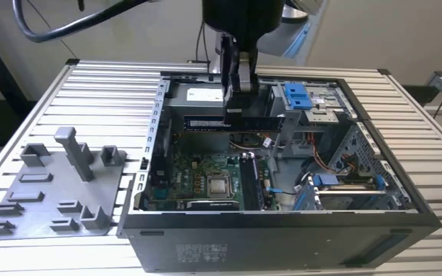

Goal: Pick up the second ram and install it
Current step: 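Pick up the second ram and move it above second insertion slot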

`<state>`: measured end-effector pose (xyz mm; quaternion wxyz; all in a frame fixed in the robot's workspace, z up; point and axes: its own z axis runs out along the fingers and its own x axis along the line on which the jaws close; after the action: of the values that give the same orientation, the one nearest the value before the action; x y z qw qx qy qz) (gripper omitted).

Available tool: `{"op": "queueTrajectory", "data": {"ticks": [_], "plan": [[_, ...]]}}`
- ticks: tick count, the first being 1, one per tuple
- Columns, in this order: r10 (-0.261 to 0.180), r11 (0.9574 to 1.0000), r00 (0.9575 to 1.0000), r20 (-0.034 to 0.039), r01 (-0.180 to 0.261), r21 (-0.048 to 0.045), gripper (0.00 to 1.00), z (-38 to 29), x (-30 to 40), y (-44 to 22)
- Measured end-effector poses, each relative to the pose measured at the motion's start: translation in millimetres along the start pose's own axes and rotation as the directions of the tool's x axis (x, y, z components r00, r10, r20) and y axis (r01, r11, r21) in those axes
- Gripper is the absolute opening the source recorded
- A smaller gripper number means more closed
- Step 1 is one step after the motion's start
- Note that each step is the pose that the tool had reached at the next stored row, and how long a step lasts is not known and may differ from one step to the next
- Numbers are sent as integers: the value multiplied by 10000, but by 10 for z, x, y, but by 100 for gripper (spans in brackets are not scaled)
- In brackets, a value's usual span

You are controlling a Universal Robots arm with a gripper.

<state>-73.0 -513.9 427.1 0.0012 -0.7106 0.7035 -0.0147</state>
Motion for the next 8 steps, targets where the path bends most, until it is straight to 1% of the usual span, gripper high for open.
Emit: {"op": "queueTrajectory", "data": {"ticks": [8], "plan": [[0, 10000, 10000, 0, 0, 0, 13, 6, 3, -270]]}}
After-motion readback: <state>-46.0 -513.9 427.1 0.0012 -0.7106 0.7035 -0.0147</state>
